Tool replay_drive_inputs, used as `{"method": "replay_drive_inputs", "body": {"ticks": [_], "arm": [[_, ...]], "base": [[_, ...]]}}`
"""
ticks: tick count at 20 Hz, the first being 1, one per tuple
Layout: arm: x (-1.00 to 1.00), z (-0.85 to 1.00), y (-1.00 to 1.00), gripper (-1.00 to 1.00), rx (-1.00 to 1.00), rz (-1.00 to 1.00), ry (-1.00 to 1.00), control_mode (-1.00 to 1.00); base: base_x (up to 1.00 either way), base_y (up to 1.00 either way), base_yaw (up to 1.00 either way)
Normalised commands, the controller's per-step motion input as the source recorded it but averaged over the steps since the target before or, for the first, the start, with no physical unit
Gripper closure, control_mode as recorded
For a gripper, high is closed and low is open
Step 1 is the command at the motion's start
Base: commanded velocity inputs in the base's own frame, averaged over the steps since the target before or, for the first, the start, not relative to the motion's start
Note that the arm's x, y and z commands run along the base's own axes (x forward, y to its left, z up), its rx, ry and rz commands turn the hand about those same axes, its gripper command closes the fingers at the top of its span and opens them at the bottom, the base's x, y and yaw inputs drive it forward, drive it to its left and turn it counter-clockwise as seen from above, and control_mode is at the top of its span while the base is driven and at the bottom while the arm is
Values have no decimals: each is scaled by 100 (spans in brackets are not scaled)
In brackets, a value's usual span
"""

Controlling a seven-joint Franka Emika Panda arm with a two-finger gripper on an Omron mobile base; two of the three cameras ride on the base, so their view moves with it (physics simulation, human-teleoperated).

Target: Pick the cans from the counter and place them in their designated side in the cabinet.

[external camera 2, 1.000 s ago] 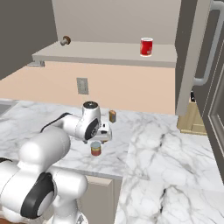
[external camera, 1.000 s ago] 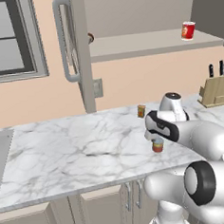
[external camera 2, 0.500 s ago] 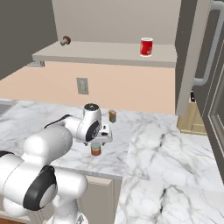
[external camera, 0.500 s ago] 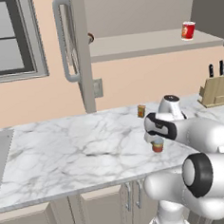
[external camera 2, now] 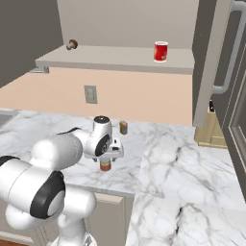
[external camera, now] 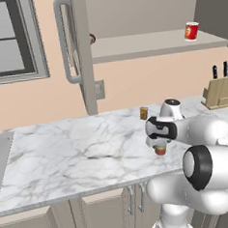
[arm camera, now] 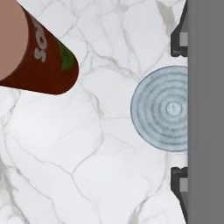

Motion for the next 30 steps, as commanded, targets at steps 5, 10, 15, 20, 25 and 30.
{"method": "replay_drive_inputs", "body": {"ticks": [5, 10, 15, 20, 25, 30], "arm": [[6, -13, 0, -100, 0, 1, 1, -100], [2, -12, 0, -100, 0, 1, 0, -100], [0, -10, 0, 100, 0, 1, 0, -100], [0, -3, -1, 100, 0, 0, 0, -100], [0, 10, -2, 100, 0, 0, 0, -100], [0, 34, -4, 100, 0, 1, -1, -100]], "base": [[0, 0, 0], [0, 0, 0], [0, 0, 0], [0, 0, 0], [0, 0, 0], [0, 0, 0]]}}
